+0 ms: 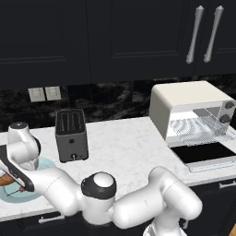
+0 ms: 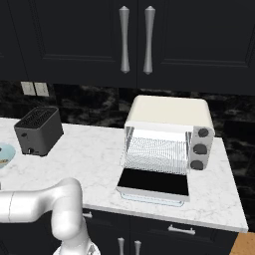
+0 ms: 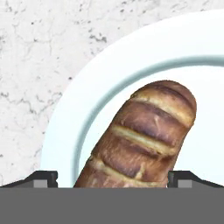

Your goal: Pick up the kebab skewer and baguette bread, and place them inside the toaster oven. Close the toaster oven door and start by setting the timer.

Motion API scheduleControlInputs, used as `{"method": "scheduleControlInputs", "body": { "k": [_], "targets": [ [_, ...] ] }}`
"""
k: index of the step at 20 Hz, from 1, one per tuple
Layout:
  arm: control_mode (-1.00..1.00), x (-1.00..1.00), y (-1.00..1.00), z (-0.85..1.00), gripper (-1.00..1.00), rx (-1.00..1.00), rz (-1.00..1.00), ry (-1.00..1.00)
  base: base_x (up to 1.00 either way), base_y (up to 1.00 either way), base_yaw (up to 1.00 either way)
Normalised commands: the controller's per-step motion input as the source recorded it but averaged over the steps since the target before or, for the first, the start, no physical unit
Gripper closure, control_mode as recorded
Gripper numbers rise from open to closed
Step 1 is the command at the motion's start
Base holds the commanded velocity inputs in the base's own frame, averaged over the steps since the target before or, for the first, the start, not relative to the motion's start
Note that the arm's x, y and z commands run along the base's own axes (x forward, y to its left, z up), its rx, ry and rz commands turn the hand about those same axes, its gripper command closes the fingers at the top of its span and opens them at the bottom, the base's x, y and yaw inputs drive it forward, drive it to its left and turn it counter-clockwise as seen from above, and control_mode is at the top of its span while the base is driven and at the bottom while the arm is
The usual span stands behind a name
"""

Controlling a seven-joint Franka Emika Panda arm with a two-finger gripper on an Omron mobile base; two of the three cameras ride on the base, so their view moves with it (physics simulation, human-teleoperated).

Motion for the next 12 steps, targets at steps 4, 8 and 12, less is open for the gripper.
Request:
{"method": "scheduleControlInputs", "body": {
  "k": [4, 8, 12],
  "targets": [
    [-1.0, 0.1, 0.28, -0.11, -1.0, 0.0, 0.0, 0.0, 0.0, 0.0, 0.0],
    [-1.0, 0.02, 0.25, -0.37, -1.0, 0.0, 0.0, 0.0, 0.0, 0.0, 0.0],
    [-1.0, -0.13, 0.08, -0.6, -1.0, 0.0, -0.01, 0.0, 0.0, 0.0, 0.0]
  ]
}}
